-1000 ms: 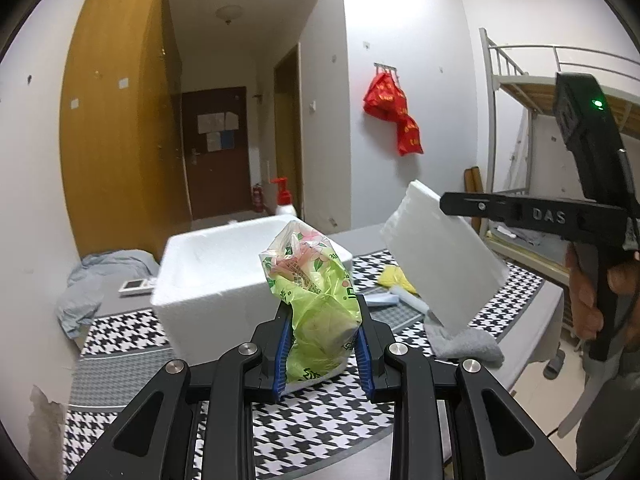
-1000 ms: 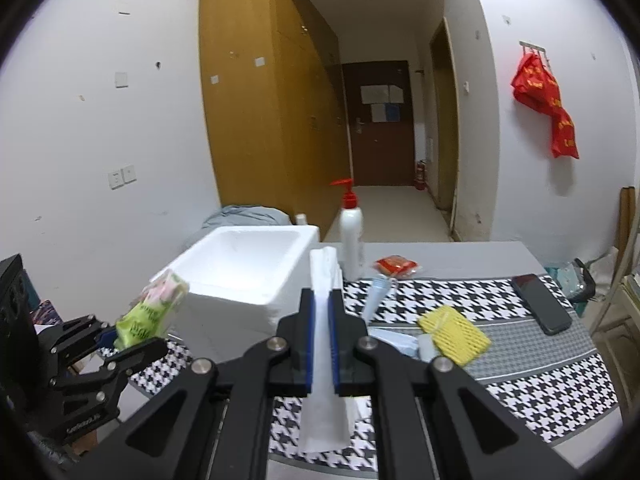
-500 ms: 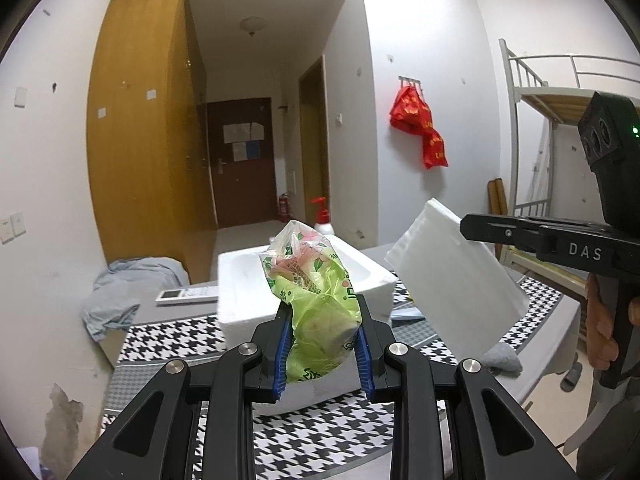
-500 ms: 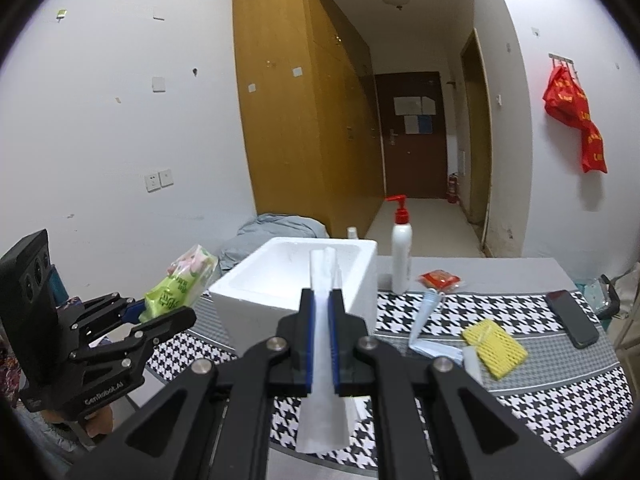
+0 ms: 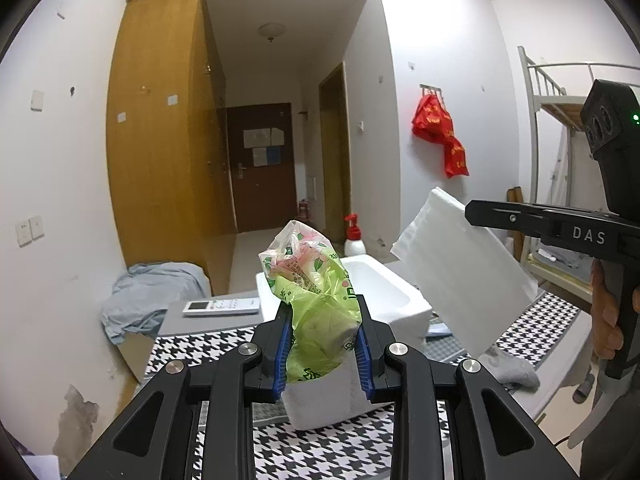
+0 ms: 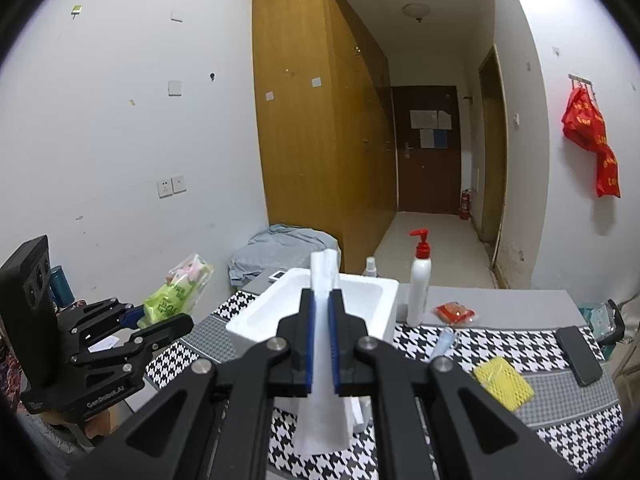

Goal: Organize soft objects
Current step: 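Carry the white cloth with the right tool over the foam box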

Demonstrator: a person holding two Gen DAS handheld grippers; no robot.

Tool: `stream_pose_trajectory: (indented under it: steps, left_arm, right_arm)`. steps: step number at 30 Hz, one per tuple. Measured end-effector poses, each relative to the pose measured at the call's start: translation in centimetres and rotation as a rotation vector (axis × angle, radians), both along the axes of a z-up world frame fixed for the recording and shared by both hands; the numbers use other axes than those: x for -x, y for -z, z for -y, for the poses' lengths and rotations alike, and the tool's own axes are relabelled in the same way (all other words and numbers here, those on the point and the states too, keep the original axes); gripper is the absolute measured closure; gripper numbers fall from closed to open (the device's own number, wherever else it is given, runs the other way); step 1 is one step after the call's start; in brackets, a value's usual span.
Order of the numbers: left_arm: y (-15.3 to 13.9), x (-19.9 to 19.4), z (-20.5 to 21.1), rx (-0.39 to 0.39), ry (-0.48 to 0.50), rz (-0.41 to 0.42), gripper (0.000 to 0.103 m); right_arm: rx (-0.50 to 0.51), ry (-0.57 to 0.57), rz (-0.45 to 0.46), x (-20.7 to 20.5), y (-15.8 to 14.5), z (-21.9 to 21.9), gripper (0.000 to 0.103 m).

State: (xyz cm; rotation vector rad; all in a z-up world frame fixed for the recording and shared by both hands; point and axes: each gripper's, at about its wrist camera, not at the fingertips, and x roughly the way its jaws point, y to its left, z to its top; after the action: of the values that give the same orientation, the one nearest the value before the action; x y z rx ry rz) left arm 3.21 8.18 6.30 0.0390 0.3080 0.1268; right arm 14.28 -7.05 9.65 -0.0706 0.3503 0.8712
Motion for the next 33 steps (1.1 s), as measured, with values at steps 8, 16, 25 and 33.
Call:
stream_pose_trajectory:
  steps: [8, 16, 25, 33]
  left_arm:
    - [0.0, -1.1, -1.2, 0.011, -0.013, 0.005, 0.074]
    - [0.4, -2.0, -2.3, 0.023, -0.029, -0.001, 0.074]
    - [1.0, -3.0, -3.4, 0.029, -0.051, -0.014, 0.074]
    - [1.2, -3.5, -4.3, 0.032, -0.062, -0.022, 0.074]
  right_arm:
    - [0.017, -0.010, 0.014, -2.0, -1.1, -2.3, 0.094]
    - [0.032, -0.018, 0.007, -4.2, -1.7, -4.7, 0.094]
    - [0.073, -0.032, -0.023, -5.9, -0.2, -7.2, 0.094]
    - [0.123, -0.031, -0.060, -7.5, 1.8, -8.8, 0.094]
